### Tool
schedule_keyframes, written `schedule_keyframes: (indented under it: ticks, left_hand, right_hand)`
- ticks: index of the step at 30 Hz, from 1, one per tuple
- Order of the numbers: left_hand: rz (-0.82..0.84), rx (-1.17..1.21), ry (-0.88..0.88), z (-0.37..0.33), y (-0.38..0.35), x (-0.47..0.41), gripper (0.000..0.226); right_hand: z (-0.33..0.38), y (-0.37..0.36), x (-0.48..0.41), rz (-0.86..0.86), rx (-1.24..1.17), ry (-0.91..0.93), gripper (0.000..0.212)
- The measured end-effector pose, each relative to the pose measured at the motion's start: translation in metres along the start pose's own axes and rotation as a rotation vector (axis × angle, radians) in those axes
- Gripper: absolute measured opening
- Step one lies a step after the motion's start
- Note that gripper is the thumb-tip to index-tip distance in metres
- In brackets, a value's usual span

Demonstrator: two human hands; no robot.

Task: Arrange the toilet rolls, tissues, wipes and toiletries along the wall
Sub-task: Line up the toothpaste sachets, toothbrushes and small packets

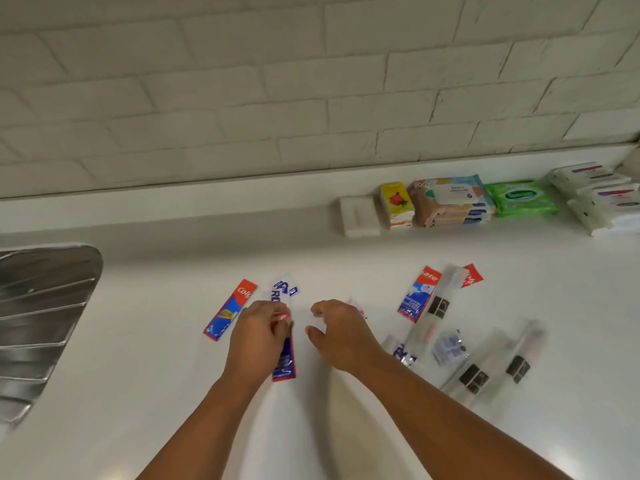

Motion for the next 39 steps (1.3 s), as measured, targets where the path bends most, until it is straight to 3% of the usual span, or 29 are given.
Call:
schedule_keyframes:
  ticks: [8, 17, 24, 29, 39]
  left_hand:
    - [0.090, -0.016, -0.055, 0.055, 0.008, 0.014, 0.044]
    - [0.201, 0.176, -0.073, 0.054, 0.006, 0.015, 0.043]
    - [0.220, 0.297, -0.017, 0.047, 0.005, -0.009, 0.031]
    - [0.290, 0.358, -0.076, 0.033, 0.000, -0.020, 0.011]
    - [0.215, 0.525, -0.046, 0.007, -0.002, -0.055, 0.018]
  right_hand:
    - [0.026, -0.062, 0.012, -0.018, 0.193, -0.164, 0.050]
    - [0.032, -0.077, 0.015, -0.046, 0.151, -0.294, 0.028]
    - [0.028, -0.060, 0.016, -0.172, -0.247, -0.330, 0.007]
    - [0.027, -0.049, 0.013, -0.294, -0.598, -0.327, 0.022]
    - [0.023, -0.021, -0.016, -0.353, -0.762, -0.283, 0.016]
Point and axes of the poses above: each hand's wrist, its own x-axis away from the middle knuckle, its own y-axis out of the back of the hand, z = x × y, the point moved 5 cm from there along -x, towards the middle knuckle, and after that the axes turned 2 degrees about y, right-handed, at the moved point
